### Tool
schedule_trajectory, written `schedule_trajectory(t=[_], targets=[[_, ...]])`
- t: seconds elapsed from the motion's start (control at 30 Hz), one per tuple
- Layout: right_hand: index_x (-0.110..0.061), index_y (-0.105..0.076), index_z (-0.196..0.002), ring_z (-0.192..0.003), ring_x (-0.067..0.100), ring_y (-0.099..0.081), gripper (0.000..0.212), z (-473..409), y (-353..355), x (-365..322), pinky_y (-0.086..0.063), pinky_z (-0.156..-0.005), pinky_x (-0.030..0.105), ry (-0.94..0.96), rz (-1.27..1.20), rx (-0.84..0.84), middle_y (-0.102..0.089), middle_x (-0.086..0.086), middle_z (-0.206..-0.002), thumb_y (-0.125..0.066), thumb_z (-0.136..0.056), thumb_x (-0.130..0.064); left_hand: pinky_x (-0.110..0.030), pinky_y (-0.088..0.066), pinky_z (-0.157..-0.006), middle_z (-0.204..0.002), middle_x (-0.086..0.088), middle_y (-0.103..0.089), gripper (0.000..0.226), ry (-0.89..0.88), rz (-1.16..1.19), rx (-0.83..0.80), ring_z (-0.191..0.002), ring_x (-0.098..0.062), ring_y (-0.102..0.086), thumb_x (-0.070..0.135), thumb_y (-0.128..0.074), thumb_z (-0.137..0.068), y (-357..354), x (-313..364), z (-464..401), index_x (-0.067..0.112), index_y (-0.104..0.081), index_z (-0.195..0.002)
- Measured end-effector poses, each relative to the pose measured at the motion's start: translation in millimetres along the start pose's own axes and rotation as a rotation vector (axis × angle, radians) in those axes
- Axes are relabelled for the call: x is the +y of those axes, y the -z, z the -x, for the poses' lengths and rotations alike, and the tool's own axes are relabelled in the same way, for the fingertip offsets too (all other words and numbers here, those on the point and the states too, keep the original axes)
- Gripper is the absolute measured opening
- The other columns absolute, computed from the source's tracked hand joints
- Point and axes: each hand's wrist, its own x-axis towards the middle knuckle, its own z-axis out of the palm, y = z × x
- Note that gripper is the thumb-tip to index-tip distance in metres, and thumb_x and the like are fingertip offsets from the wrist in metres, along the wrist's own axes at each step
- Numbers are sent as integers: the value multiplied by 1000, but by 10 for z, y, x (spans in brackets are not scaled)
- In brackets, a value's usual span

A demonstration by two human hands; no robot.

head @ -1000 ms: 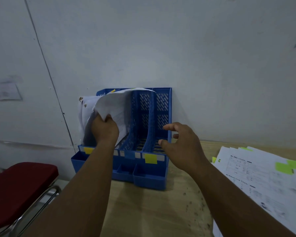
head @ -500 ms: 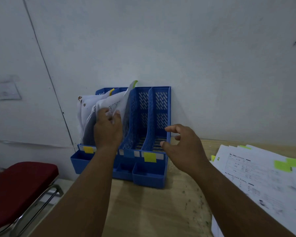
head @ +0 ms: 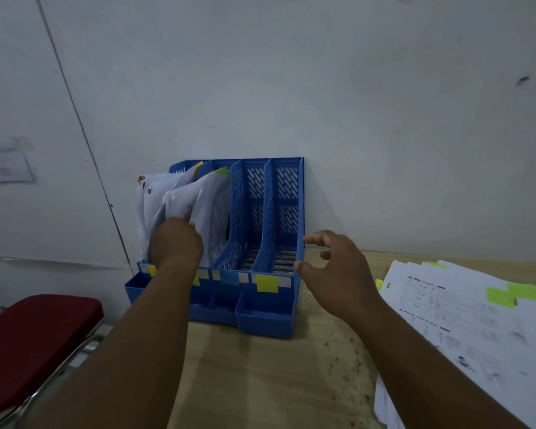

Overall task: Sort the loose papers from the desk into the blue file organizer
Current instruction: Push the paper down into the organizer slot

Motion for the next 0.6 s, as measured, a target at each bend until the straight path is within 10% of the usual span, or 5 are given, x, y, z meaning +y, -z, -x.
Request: schedule_trajectory(t=[0.17,0.4,0.6], targets=[[-38,-58,-125,-113,8,-54,43,50,37,13,-50,-90,28,4,-6,4,-53,-14,-127,-75,-86,-34,-38,-46,-71,-108,-22,-68,35,19,-45,-63,-97,-39,-64,31,-59,-101,27,-4,-24,-3,-67,-106],[-40,-58,-122,-112,6,-54,41,149,246,49,-51,-96,33,-14,-10,17,-53,-15,-125,-75,-86,-32,-48,-53,-80,-120,-15,-60,58,-82,116,266,-105,-38,-61,43,-81,-82,147,207,336,17,-50,-123],[-41,-58,-119,-109,2,-53,40,376,510,208,-49,-93,27,-65,-9,55,-52,-19,-120,-76,-84,-34,-31,-40,-59,-77,1,-55,29,-360,334,241,-69,-18,-52,40,-74,-88,-86,503,1208,19,-54,-88]])
